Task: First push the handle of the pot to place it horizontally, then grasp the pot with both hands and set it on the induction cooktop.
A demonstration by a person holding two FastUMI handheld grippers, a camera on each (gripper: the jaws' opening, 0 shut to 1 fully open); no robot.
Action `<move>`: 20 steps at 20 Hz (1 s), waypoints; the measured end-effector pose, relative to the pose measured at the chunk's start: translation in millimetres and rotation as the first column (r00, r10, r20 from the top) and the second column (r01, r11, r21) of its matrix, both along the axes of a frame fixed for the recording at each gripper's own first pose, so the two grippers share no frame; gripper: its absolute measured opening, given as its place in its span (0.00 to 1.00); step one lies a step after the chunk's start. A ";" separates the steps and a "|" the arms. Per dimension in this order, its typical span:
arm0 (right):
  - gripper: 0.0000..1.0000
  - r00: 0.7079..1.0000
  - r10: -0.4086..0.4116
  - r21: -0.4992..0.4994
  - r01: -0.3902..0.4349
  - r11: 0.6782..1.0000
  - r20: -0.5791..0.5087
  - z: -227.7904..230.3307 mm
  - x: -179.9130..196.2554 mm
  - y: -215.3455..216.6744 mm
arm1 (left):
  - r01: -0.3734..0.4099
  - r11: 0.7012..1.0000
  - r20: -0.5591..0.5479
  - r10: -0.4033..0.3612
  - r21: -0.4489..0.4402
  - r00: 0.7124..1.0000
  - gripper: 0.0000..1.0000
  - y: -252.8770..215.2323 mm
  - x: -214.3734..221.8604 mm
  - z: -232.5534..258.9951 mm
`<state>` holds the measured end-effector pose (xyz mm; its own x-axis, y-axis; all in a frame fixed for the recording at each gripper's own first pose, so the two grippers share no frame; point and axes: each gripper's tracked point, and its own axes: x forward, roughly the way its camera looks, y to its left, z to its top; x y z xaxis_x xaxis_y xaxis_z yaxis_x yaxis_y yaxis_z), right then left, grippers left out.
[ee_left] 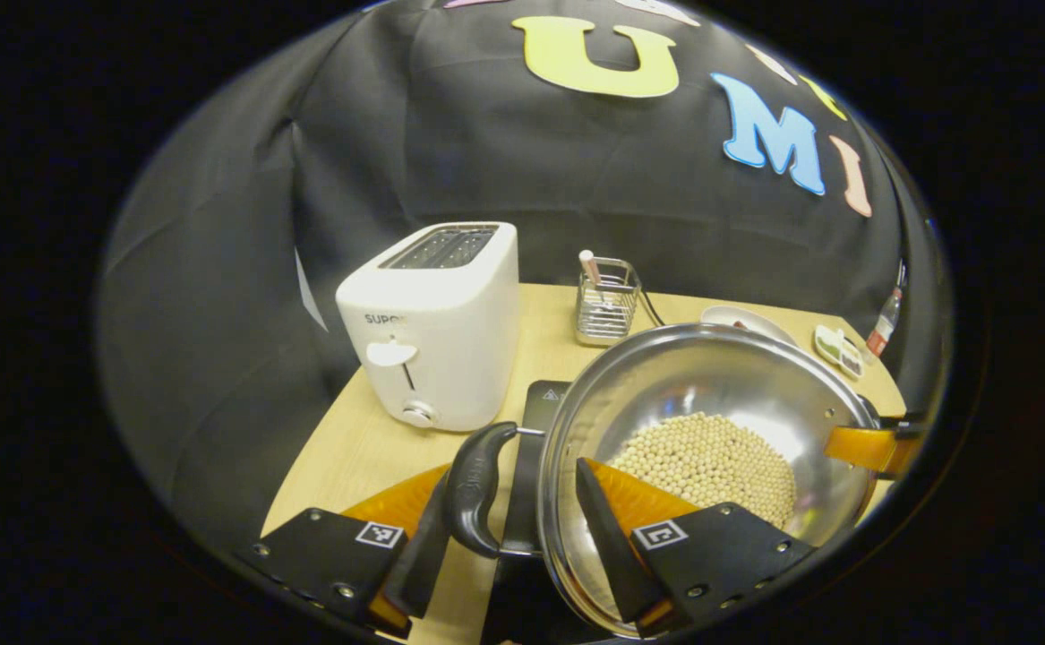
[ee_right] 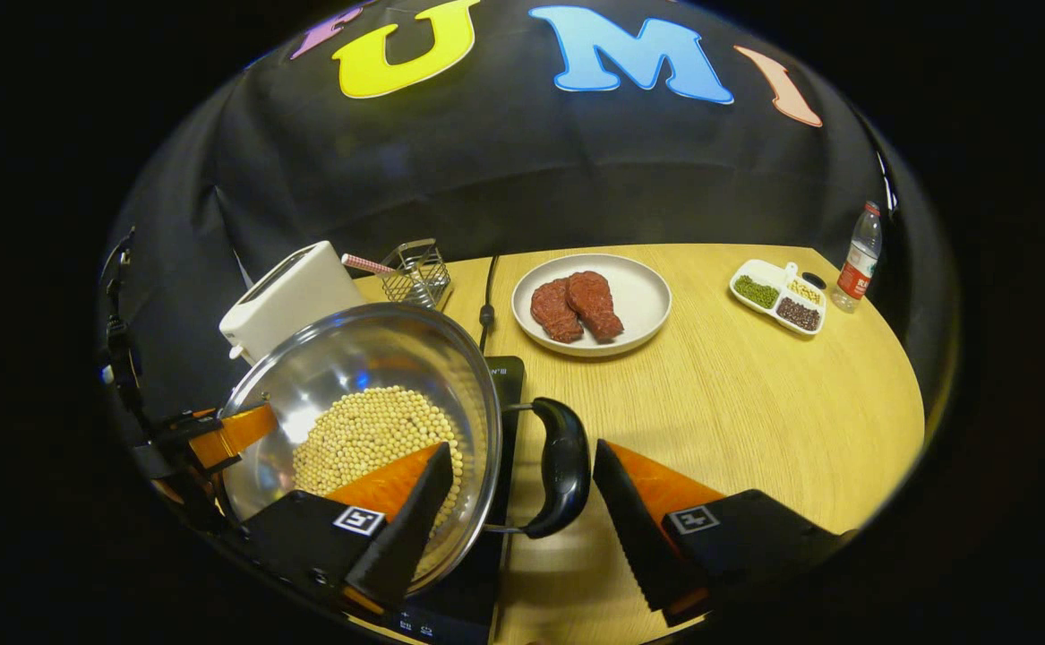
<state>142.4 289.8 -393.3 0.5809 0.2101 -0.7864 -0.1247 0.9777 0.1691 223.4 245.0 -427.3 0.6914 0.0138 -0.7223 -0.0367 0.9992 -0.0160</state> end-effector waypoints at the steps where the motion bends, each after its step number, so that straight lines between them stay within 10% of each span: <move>1: 0.99 1.000 -0.001 -0.001 0.001 1.000 0.019 2.3 2.3 0.5 | -0.010 1.000 0.015 0.010 -0.012 1.000 0.75 0.2 -0.5 3.1; 20: 0.98 0.949 -0.032 -0.022 0.041 0.999 0.314 119.7 1.4 -58.0 | 0.086 0.994 0.281 -0.101 0.067 0.954 0.76 -52.3 -14.8 131.2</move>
